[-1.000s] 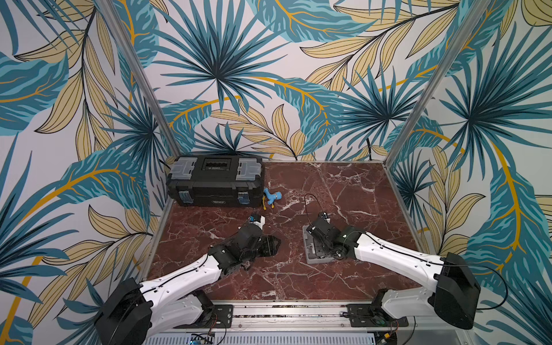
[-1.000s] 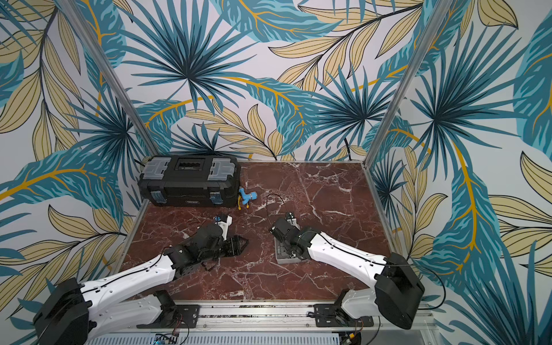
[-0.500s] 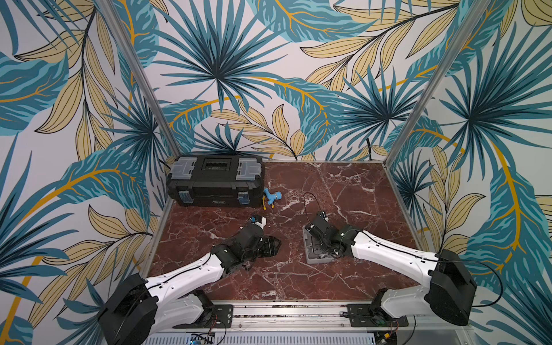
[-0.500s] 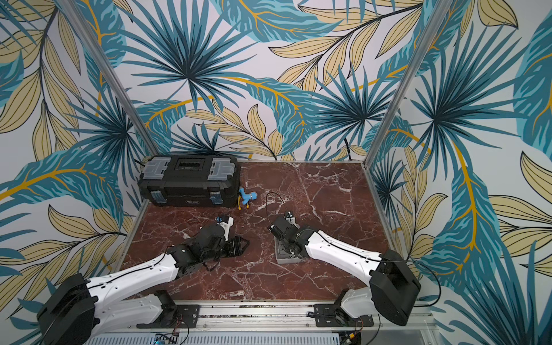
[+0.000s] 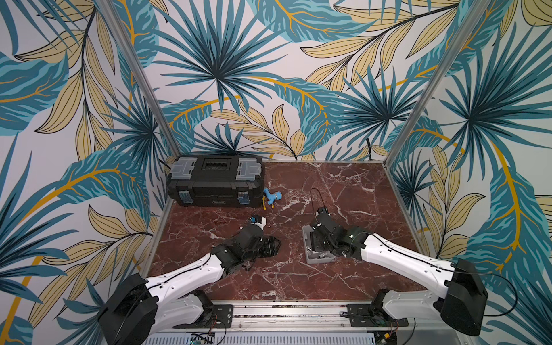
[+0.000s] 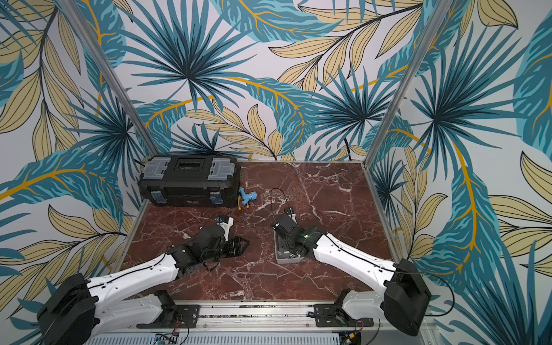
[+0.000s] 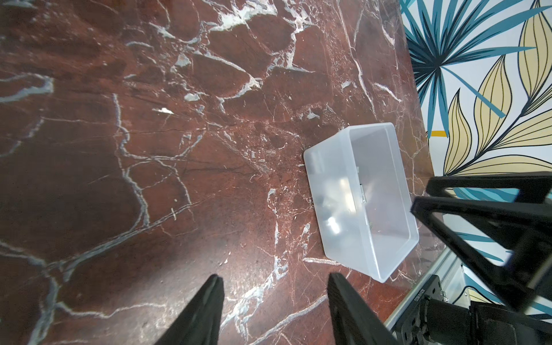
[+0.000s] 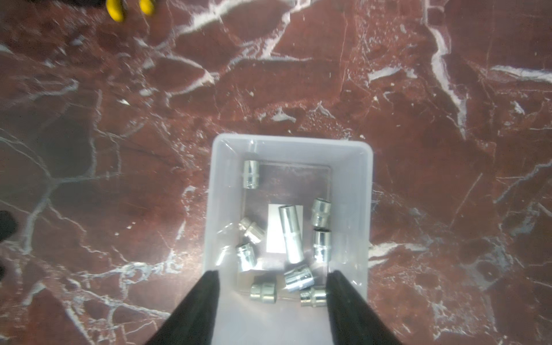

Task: Put the socket on the desktop into the storage box
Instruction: Place the socket head in the storage box, then reset both arms

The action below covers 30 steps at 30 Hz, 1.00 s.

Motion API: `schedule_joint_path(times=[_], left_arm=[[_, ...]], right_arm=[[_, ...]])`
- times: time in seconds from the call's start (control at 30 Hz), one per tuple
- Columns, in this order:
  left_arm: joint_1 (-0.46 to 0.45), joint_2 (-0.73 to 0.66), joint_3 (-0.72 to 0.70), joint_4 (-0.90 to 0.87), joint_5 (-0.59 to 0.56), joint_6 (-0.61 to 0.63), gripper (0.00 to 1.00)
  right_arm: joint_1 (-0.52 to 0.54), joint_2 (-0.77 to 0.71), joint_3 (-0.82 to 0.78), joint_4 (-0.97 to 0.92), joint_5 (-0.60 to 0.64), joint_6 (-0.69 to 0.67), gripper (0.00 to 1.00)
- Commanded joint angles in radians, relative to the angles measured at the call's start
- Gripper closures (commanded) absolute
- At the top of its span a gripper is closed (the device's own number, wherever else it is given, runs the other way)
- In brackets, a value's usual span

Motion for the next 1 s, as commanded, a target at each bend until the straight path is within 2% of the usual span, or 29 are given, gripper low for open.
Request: schedule_joint_path(times=[0.0, 0.23, 0.33, 0.37, 0.4, 0.43, 0.5, 0.57, 0.67, 0.73, 0.77, 0.8, 0.87, 0.9, 0.97], left_arm=[[0.001, 0.002, 0.041, -0.021, 0.001, 0.035, 0.39], [0.002, -0.035, 0.202, -0.12, -0.084, 0.143, 0.35], [0.003, -0.069, 0.277, -0.147, -0.171, 0.213, 0.29], [0.002, -0.083, 0.301, -0.155, -0.234, 0.235, 0.27], [0.003, -0.098, 0.317, -0.156, -0.287, 0.255, 0.24], [0.003, -0.114, 0.323, -0.147, -0.335, 0.272, 0.2], [0.003, -0.141, 0.316, -0.088, -0.456, 0.34, 0.0], [0.003, -0.144, 0.301, -0.041, -0.629, 0.369, 0.0], [0.007, -0.094, 0.239, 0.087, -1.01, 0.359, 0.0], [0.032, -0.032, 0.164, 0.292, -1.154, 0.501, 0.0], [0.063, 0.009, 0.129, 0.433, -1.166, 0.608, 0.0], [0.104, 0.048, 0.111, 0.497, -1.154, 0.665, 0.0], [0.193, 0.115, 0.116, 0.501, -1.111, 0.689, 0.0], [0.242, 0.149, 0.12, 0.495, -1.098, 0.679, 0.0], [0.325, 0.212, 0.115, 0.496, -1.076, 0.667, 0.0]], right_arm=[[-0.002, -0.105, -0.017, 0.009, 0.035, -0.016, 0.31], [-0.002, -0.438, -0.065, 0.038, 0.181, -0.067, 0.25], [-0.002, -0.547, -0.088, 0.065, 0.206, -0.15, 0.15], [-0.002, -0.578, -0.09, 0.067, 0.217, -0.169, 0.1], [-0.001, -0.602, -0.099, 0.066, 0.245, -0.166, 0.01], [-0.002, -0.619, -0.11, 0.073, 0.278, -0.16, 0.01], [-0.002, -0.654, -0.16, 0.078, 0.355, -0.151, 0.01], [-0.002, -0.683, -0.245, 0.156, 0.47, -0.192, 0.0], [-0.002, -0.687, -0.363, 0.348, 0.655, -0.327, 0.01], [-0.057, -0.646, -0.439, 0.554, 0.792, -0.4, 0.01], [-0.099, -0.613, -0.467, 0.651, 0.823, -0.417, 0.0], [-0.158, -0.581, -0.481, 0.686, 0.83, -0.367, 0.0], [-0.288, -0.525, -0.489, 0.677, 0.77, -0.216, 0.01], [-0.352, -0.494, -0.498, 0.685, 0.733, -0.172, 0.0], [-0.436, -0.427, -0.517, 0.725, 0.751, -0.127, 0.0]])
